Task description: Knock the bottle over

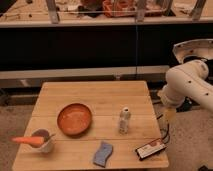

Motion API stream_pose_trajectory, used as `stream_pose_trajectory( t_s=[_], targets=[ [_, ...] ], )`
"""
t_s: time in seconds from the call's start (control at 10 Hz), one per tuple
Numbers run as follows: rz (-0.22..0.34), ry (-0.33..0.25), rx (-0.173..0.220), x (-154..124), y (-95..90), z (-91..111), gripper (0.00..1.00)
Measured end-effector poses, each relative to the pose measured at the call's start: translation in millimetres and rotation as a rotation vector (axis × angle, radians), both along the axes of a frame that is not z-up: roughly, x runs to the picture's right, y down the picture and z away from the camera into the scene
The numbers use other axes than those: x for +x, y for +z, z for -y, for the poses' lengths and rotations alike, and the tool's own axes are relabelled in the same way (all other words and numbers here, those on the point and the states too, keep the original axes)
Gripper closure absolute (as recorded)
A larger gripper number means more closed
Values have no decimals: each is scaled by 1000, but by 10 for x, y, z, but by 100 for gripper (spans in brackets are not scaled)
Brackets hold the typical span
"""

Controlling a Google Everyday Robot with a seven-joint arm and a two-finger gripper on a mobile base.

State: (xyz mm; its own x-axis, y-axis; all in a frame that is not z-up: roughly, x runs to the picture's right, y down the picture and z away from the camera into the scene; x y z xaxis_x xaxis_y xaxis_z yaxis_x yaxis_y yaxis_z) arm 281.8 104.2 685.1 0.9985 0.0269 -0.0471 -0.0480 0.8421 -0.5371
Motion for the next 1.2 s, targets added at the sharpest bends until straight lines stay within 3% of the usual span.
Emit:
stream_pose_trajectory(
  t_s=[1.0,1.2],
  targets=[
    [-1,-3,0,-5,-4,-6,20],
    [6,-24,-1,-170,4,-69,20]
  ],
)
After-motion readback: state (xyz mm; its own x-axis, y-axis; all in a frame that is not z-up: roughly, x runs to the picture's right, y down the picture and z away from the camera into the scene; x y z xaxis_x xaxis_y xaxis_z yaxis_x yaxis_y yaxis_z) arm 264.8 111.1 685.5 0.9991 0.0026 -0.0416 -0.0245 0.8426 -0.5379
